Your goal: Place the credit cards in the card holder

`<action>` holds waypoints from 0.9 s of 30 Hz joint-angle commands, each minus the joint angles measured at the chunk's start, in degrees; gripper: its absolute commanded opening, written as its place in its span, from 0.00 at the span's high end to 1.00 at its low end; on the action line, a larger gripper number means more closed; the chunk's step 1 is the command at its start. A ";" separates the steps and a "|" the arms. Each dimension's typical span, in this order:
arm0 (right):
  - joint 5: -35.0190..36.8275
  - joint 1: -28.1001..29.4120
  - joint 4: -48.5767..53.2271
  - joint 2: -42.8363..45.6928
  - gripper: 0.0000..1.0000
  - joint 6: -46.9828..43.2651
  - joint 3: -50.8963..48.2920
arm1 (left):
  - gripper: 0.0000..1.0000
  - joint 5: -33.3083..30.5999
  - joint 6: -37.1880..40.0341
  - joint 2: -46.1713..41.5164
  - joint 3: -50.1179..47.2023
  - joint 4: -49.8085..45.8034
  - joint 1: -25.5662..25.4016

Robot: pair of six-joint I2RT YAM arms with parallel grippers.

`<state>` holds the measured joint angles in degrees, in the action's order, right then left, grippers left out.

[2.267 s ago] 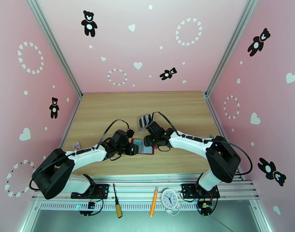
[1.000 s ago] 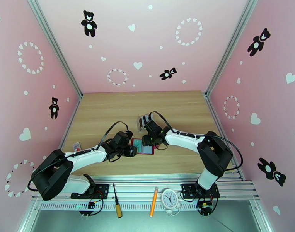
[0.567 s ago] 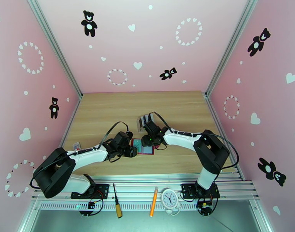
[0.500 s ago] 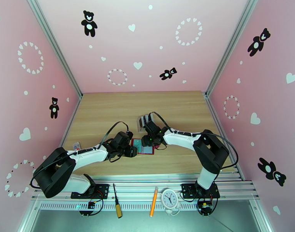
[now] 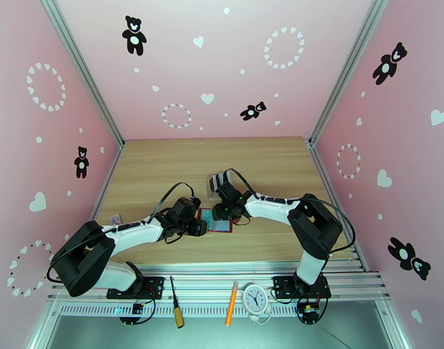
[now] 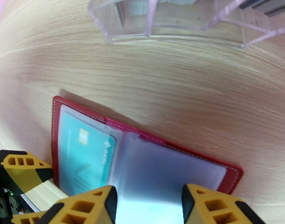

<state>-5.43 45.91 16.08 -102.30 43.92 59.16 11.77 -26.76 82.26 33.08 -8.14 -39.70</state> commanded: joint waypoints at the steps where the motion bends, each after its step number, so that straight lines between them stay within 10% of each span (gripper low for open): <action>1: -1.48 0.37 -2.06 -0.54 0.49 1.72 -1.65 | 0.44 2.99 -0.04 1.74 1.17 1.66 -0.28; 27: -8.83 2.60 -12.86 0.41 0.49 8.55 -5.61 | 0.29 5.61 -0.64 2.42 1.32 2.69 0.12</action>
<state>-11.81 47.29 3.75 -102.28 51.13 54.59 14.41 -27.03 83.11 33.93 -7.51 -39.62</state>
